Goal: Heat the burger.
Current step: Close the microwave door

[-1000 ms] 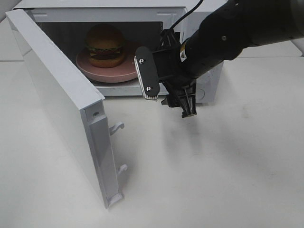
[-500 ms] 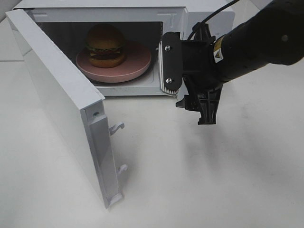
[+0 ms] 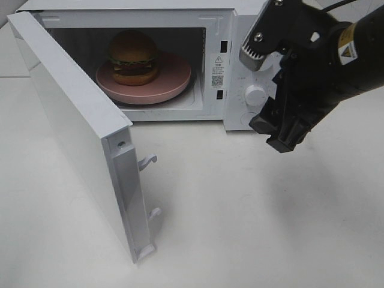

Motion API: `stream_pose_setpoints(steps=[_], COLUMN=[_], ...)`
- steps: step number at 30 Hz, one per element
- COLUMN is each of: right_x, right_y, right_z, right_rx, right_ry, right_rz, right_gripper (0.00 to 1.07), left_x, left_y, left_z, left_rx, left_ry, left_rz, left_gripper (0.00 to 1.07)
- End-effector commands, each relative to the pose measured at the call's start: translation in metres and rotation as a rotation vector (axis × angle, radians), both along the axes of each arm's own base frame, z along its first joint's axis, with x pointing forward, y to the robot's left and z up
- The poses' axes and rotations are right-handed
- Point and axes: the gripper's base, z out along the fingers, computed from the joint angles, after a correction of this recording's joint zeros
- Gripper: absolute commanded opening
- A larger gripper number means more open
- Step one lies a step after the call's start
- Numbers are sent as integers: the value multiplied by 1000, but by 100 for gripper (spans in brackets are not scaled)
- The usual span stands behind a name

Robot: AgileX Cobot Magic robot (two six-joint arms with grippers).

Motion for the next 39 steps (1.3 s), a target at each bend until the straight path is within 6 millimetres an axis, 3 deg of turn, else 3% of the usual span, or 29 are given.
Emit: stream_pose_setpoints(steps=[1,11,13,28,33,39], right_x=[-13,-48,-63,-117,-133,-151], right_y=[-12,-40,-52,-90,-102,-123], right_z=[10,31,37,60,59,42], right_rx=[49,72,57,100,143,190], right_ry=[48,151,183,187,151,132], right_rz=[-119,-321,-369,-462,-463,-588], right_gripper=[74,74,74,74,74,74], left_x=[-2,-2,-2,-2,-2,-2], left_y=[0,0,0,0,0,0], left_z=[0,0,0,0,0,0], left_rx=[3,3,3,3,3,3], left_ry=[-14,-14,-14,-14,-14,-14], left_rz=[5,5,5,5,5,5], left_gripper=[98,98,98,98,98,98])
